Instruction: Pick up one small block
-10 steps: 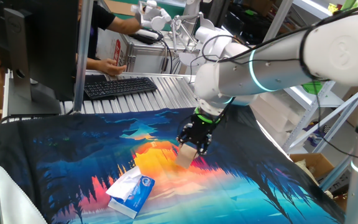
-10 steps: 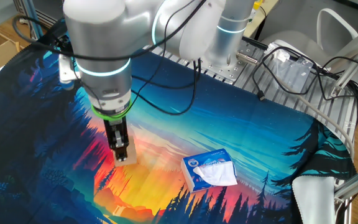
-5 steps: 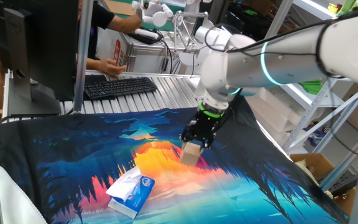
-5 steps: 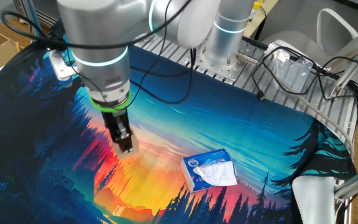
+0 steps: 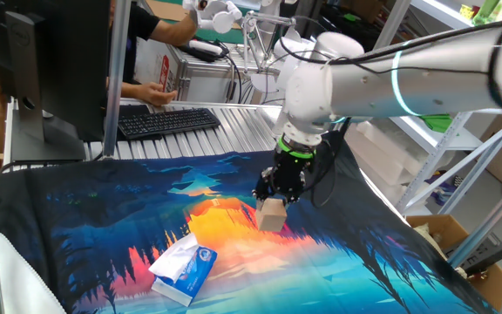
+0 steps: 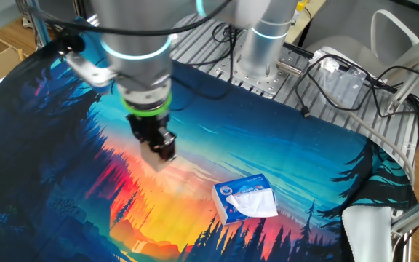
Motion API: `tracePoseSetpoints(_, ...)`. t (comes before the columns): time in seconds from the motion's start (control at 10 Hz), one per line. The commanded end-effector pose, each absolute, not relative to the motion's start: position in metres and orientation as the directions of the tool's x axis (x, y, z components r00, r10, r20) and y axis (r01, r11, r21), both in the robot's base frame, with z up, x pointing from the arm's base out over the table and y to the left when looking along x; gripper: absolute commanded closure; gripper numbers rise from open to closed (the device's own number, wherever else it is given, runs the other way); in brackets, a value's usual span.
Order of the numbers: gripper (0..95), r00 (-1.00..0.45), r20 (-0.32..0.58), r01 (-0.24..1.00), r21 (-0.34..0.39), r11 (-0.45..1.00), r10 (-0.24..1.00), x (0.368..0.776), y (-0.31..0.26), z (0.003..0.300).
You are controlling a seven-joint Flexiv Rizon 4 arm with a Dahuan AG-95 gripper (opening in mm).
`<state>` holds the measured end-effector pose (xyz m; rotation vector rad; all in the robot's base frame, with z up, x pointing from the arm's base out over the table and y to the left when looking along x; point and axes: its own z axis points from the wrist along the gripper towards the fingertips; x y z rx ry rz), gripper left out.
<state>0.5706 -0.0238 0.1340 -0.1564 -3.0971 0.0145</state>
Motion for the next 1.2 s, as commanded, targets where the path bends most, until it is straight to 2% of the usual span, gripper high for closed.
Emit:
tracePoseSetpoints(0.1,95.0,-0.998,0.041,-0.056,-0.043,0.998,-0.054,0.550,-0.023,0.152)
tracePoseSetpoints(0.6,95.0,-0.974,0.047,-0.226,-0.073,0.971,-0.223,0.521,-0.036,0.171)
tracePoseSetpoints(1.2,95.0,-0.971,0.029,-0.241,-0.131,0.962,-0.239,0.504,-0.041,0.178)
